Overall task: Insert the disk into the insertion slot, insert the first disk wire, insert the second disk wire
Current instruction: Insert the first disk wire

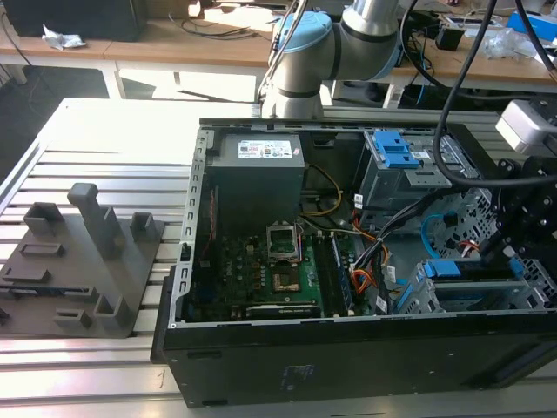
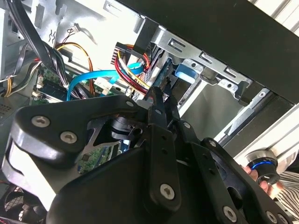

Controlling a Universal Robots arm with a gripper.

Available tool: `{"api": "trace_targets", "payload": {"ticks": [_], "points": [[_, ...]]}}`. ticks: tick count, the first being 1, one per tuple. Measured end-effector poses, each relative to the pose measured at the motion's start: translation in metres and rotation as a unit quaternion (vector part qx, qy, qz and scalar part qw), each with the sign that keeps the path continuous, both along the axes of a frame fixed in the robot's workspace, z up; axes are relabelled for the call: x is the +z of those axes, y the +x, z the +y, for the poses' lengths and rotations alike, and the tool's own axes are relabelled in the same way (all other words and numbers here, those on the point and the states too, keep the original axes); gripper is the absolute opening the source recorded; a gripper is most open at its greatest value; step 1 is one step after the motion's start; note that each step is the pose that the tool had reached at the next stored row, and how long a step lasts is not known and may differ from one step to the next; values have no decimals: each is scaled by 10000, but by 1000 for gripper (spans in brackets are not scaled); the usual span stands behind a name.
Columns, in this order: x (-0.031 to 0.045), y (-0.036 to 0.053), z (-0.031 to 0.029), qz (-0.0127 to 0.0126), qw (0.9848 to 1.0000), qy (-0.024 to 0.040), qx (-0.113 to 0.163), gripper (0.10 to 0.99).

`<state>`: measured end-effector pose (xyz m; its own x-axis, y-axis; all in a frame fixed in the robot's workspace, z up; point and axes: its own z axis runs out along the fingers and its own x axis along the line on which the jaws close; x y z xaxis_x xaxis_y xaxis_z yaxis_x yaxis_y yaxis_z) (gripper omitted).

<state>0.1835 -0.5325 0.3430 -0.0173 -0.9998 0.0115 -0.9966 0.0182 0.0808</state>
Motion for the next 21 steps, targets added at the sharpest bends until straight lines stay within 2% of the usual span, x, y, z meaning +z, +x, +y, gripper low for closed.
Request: {"api": "trace_targets", "payload": {"ticks": [15, 21], "points": [[-19, 1, 1, 0, 10000, 56, 0, 173], [-32, 8, -13, 0, 9999, 111, 0, 173]]}}
